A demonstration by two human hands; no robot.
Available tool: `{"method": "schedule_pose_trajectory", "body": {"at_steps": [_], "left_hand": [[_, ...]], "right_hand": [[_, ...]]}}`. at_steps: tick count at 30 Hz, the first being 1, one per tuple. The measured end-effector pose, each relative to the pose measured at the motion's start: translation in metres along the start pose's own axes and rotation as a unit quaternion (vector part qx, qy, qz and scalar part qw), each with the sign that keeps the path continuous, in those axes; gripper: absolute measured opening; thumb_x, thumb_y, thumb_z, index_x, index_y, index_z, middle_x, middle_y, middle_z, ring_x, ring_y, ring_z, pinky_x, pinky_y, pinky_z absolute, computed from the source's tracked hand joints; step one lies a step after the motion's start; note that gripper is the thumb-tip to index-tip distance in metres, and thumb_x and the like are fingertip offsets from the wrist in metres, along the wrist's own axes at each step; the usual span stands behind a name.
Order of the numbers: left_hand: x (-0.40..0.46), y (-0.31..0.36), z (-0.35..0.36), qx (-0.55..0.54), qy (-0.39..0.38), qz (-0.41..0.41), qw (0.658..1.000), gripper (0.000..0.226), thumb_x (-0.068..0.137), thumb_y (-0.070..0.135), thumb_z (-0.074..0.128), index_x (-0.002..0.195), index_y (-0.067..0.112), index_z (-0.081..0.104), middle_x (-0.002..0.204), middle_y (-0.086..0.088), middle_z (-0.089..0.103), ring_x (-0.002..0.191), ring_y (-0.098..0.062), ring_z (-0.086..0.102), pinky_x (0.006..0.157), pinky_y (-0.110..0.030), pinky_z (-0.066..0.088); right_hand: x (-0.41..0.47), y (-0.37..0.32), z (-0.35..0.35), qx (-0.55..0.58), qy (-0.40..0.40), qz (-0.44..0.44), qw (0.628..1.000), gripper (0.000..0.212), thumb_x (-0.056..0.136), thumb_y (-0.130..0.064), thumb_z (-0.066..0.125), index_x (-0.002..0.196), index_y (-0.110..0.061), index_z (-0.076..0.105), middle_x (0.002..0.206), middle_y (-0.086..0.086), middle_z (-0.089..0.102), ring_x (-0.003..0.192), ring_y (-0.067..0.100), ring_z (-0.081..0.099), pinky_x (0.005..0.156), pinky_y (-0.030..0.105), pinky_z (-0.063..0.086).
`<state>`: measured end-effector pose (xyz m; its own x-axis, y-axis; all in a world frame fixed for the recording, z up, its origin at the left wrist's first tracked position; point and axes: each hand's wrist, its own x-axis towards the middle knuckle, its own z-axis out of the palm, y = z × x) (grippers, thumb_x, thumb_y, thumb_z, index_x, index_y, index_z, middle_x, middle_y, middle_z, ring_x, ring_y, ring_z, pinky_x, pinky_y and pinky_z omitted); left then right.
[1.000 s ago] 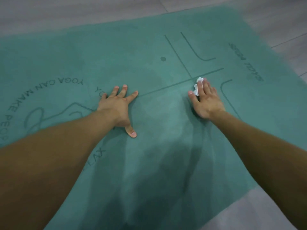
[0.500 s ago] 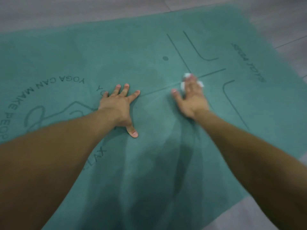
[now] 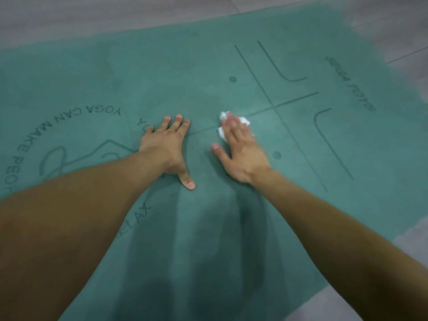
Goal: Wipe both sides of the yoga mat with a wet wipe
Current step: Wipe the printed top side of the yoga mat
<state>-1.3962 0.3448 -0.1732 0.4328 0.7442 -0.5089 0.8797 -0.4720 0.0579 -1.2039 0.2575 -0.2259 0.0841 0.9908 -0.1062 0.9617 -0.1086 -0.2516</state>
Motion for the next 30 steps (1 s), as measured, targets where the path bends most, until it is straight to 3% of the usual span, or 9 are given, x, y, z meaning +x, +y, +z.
{"method": "schedule_pose_trajectory", "body": {"at_steps": [4,9,11,14,17,19,22,25,30], "left_hand": [[0.001,-0.003,0.006,-0.006,0.012,0.005,1.000,0.172,0.039,0.079,0.090,0.165,0.029,-0.016,0.171,0.014,-0.020,0.161,-0.016,-0.011,0.131,-0.051,0.010],[-0.001,-0.006,0.009,-0.021,0.003,0.006,1.000,0.184,0.022,0.085,0.088,0.166,0.028,-0.012,0.174,0.009,-0.018,0.161,-0.017,-0.013,0.131,-0.051,0.006],[-0.001,-0.006,0.011,-0.016,0.006,0.009,1.000,0.183,0.021,0.086,0.087,0.167,0.028,-0.008,0.174,0.006,-0.015,0.161,-0.017,-0.010,0.131,-0.050,0.007],[-0.005,-0.006,0.013,-0.018,0.025,-0.003,1.000,0.179,0.020,0.086,0.087,0.167,0.031,0.001,0.176,0.001,-0.006,0.162,-0.020,0.000,0.131,-0.046,0.013],[-0.013,-0.001,0.014,-0.027,0.078,-0.026,0.996,0.162,0.020,0.083,0.089,0.161,0.035,0.025,0.168,-0.006,0.025,0.154,-0.028,0.028,0.124,-0.046,0.030],[-0.023,0.004,0.020,-0.011,0.115,-0.032,0.993,0.143,0.023,0.082,0.090,0.149,0.034,0.042,0.146,-0.006,0.044,0.138,-0.030,0.042,0.112,-0.046,0.042],[-0.039,0.010,0.028,0.017,0.155,-0.029,0.987,0.107,0.036,0.078,0.091,0.125,0.030,0.056,0.121,-0.005,0.054,0.122,-0.030,0.050,0.099,-0.043,0.043],[-0.053,0.020,0.030,0.020,0.163,-0.022,0.986,0.071,0.053,0.069,0.092,0.102,0.027,0.062,0.108,-0.003,0.060,0.113,-0.029,0.055,0.095,-0.041,0.045],[-0.092,0.025,0.060,-0.010,0.194,0.002,0.981,0.038,0.081,0.043,0.084,0.110,0.023,0.069,0.113,-0.007,0.064,0.112,-0.033,0.060,0.093,-0.044,0.050]], "right_hand": [[-0.018,-0.039,0.014,-0.027,-0.075,-0.230,0.970,0.066,0.112,-0.050,0.025,0.168,-0.016,0.017,0.176,0.001,0.008,0.162,0.014,0.001,0.132,0.036,-0.001],[0.010,0.104,-0.034,-0.063,-0.021,0.144,0.987,0.077,0.104,-0.064,0.007,0.169,-0.022,0.001,0.176,-0.003,-0.007,0.162,0.012,-0.007,0.131,0.037,-0.005],[0.003,0.101,-0.035,-0.024,-0.017,0.186,0.982,0.086,0.100,-0.070,0.010,0.169,-0.020,-0.001,0.177,0.000,-0.007,0.162,0.015,-0.008,0.131,0.036,-0.007],[-0.030,0.013,0.001,0.006,-0.016,-0.015,1.000,0.083,0.105,-0.064,0.031,0.169,-0.020,0.001,0.177,-0.002,-0.005,0.162,0.015,-0.008,0.132,0.037,-0.003],[-0.067,-0.031,0.020,-0.011,-0.059,-0.226,0.972,0.077,0.107,-0.059,0.037,0.169,-0.024,0.007,0.177,-0.004,0.003,0.163,0.014,-0.001,0.133,0.040,0.007],[-0.067,0.011,0.009,-0.019,-0.020,-0.150,0.988,0.071,0.109,-0.059,0.027,0.169,-0.025,0.009,0.177,-0.005,0.004,0.162,0.012,0.001,0.132,0.040,0.009],[-0.066,0.099,-0.018,-0.040,0.018,0.131,0.990,0.077,0.104,-0.066,0.014,0.169,-0.026,0.004,0.177,-0.003,-0.003,0.163,0.014,-0.002,0.132,0.040,0.003],[-0.073,0.095,-0.021,-0.009,0.024,0.223,0.974,0.088,0.101,-0.074,0.016,0.169,-0.021,-0.002,0.176,-0.001,-0.009,0.162,0.017,-0.008,0.132,0.038,-0.002],[-0.128,-0.051,0.033,0.023,-0.035,-0.126,0.991,0.087,0.103,-0.067,0.042,0.169,-0.021,0.010,0.177,0.000,0.007,0.163,0.017,0.000,0.132,0.040,0.009]]}}
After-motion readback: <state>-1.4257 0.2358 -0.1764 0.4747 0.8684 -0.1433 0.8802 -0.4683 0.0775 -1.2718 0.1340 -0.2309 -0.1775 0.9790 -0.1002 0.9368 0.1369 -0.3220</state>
